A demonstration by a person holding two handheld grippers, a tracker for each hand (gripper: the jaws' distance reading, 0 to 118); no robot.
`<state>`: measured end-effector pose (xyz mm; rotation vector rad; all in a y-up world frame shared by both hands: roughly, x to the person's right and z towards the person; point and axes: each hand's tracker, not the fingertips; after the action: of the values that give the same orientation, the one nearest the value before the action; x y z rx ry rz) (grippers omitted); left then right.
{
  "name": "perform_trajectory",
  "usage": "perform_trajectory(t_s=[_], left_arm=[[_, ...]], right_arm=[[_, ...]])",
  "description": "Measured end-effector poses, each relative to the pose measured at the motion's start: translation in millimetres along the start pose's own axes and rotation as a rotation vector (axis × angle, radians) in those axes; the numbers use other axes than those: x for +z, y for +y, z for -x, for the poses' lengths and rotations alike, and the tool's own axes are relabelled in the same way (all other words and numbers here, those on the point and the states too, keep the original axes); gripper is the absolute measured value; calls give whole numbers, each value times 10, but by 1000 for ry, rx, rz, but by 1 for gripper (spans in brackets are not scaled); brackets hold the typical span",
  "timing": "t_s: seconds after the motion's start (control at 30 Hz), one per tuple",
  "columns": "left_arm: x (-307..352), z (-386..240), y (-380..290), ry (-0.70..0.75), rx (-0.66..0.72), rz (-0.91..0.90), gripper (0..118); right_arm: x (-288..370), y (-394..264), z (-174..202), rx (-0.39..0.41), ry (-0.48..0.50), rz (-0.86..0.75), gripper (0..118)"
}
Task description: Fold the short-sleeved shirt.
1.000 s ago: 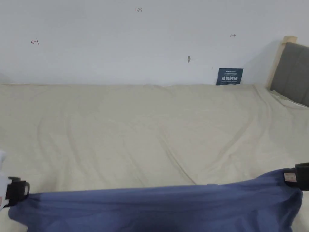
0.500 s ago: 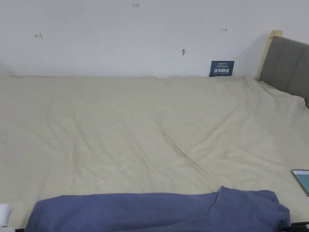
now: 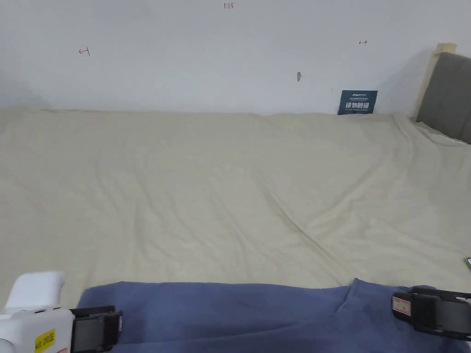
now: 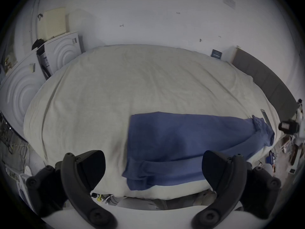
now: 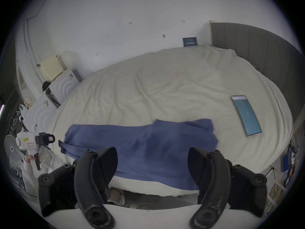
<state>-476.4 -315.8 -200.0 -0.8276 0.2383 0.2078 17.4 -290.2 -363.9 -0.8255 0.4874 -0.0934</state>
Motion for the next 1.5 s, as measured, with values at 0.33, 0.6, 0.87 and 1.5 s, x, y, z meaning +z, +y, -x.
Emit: perform_trajectory(t_s=[0.33, 0.6, 0.87, 1.5], left_arm=[[48, 415, -322, -8, 93, 29, 0], [38, 1012, -309, -116, 264, 1, 9], [-425, 1339, 11, -505, 443, 74, 118], [-1077, 1163, 210, -654, 463, 211, 118]], right_arm=[[-592, -246, 778, 99, 100, 56, 0], [-969, -214, 1296, 121, 143, 124, 0], [-1293, -276, 1679, 194, 149, 208, 0], [-1574, -294, 1695, 196, 126, 276, 0]])
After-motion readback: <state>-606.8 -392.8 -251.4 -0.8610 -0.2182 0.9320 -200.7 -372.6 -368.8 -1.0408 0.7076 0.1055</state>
